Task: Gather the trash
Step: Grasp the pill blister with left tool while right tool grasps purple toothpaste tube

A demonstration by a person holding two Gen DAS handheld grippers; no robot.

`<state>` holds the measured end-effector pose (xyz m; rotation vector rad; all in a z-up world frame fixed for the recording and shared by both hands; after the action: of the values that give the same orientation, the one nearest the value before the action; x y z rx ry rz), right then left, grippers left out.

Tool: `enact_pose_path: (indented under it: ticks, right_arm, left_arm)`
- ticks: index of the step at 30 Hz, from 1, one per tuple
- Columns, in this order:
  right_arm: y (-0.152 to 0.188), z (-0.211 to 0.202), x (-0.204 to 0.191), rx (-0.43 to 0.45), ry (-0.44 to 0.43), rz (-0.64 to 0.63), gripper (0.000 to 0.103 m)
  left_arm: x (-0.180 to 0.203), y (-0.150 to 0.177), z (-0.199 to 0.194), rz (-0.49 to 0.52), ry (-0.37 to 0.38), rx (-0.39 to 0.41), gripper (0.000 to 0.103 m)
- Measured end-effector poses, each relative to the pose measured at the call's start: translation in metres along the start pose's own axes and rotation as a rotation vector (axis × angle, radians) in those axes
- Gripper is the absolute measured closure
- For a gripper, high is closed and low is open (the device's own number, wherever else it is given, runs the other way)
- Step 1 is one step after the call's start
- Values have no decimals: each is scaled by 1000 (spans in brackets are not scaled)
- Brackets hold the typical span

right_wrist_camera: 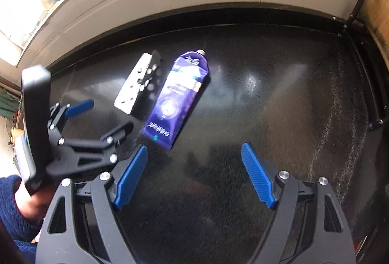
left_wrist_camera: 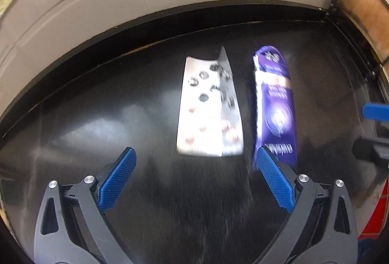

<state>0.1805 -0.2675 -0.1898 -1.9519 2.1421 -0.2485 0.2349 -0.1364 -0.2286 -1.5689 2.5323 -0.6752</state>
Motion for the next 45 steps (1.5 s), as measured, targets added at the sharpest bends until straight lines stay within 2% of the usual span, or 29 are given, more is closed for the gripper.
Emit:
enact_pose_path:
  ticks: [5,9,12,14,15,20,21,22,26,30,31,32,34,41,45]
  right_arm:
    - [-16,25,0,-34,3,4,26]
    - [-30,47,-9,-58,5,-3,26]
    - [-41,61,-19,-70,5,-9,26]
    - [-46,69,-25,-76,5,-12,26]
    - [-49,73,-30,-81,10,-16,26]
    - [-60,83,-50,-67,64,-55,26]
    - [-61,84,-53,-59,89,-69,28]
    - [-62,84,-55,-47,127,-93,36]
    - [-59,81,-69,-31,137,-150,58]
    - [-51,73,-73,-31,102,-156,61]
    - [-48,69,-74,-26,101,-166,83]
    - [-47,64,-72,-21,110,-166,92]
    - [-38,55,-68,-28,96,-181,92]
    - [-16,23,-70,30,53,-219,92]
    - [5,-5,-87,69,19,-253,92]
  left_arm:
    - [-3,-18,24,22,20,-18,7]
    - [-4,-27,27,75,2,16,11]
    - [-9,-33,23,104,8,62,29]
    - [-15,-34,18,103,3,81,53]
    - [-18,-35,16,100,-4,88,58]
    - [-32,-27,6,79,-2,92,61]
    - [-32,-27,6,72,-1,91,61]
    - [-35,-24,4,58,0,88,61]
    - [-37,-15,0,11,-9,81,62]
    - [-38,-3,-13,-30,-21,85,62]
    - [-37,1,-19,-38,-22,88,62]
    - [-37,3,-25,-43,-26,92,62]
    - [-35,11,-40,-50,-30,104,62]
    - [-29,45,-80,-95,-70,131,62]
    - [-20,74,-108,-121,-88,144,62]
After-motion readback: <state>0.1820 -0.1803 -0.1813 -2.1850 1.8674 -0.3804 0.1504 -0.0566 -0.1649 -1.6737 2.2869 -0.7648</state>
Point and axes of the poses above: each gripper's, at about its wrist camera, not at the fingertips, and z roughly the way its jaws point, x to its right, y to its underside, the point moved 10 cm from there along z, roughly the way its jaws point, and after that the axes turned 9 degrees about y, right-handed, at the moved point
